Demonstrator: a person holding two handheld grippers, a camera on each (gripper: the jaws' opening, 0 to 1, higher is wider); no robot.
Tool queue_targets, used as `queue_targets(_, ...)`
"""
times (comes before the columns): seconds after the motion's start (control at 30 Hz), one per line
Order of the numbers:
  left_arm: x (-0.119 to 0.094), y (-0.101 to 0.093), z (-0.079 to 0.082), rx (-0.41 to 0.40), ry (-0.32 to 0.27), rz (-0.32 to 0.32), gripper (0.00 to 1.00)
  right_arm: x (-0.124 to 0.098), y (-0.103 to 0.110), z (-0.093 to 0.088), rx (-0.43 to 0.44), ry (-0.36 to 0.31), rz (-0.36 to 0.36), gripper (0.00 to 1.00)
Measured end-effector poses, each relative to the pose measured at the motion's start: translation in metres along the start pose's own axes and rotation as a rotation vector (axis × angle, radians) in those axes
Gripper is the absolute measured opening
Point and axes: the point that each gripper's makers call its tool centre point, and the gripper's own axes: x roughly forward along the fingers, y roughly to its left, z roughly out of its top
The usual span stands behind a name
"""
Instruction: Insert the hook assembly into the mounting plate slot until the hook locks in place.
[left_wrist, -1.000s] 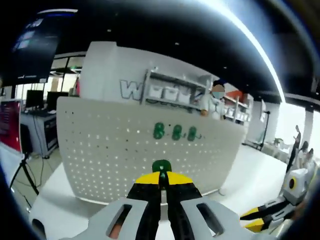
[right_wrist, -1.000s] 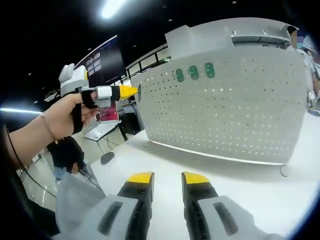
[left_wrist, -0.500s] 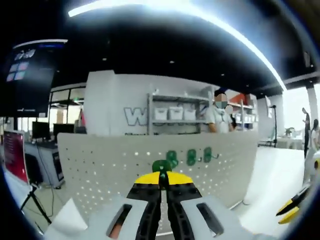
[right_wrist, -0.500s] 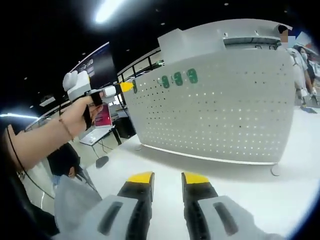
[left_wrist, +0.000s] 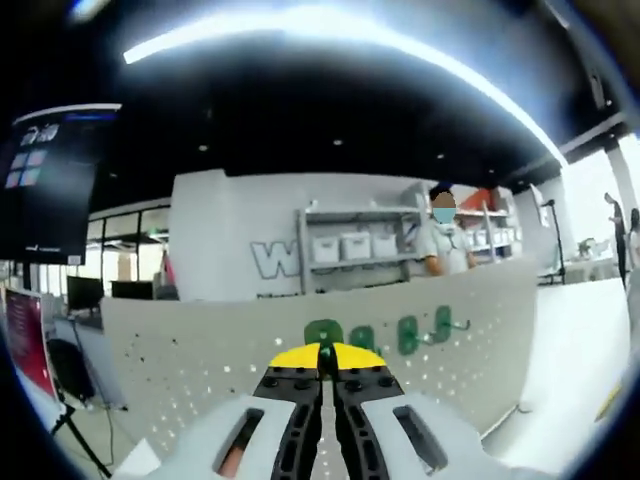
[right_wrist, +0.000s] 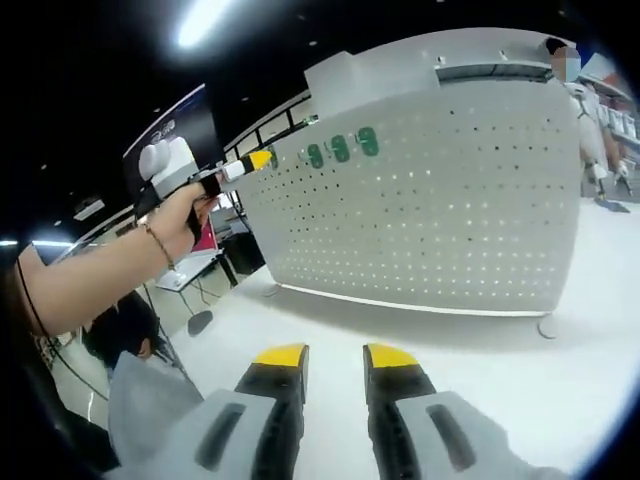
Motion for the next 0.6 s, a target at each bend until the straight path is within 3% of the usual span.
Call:
queue_targets(0.1,0.005,0.004,-0.001,0.008,-0.005,0.015,0.01,0.002,-0.001,0.001,0.006,-0.002,-0.005,0.19)
queue_targets(0.3,0.009,-0.011,0.001,0.041,-0.020,0.034,0.01,0.006,-0.002,0.001,0.014,-0.001,-0.011,0.19)
queue_targets(0.6,0.032,0.007,-0.014,0.062,-0.033,0.052,0.01,0.011,-0.008,-0.003,0.026,0.012,-0.021,0.19)
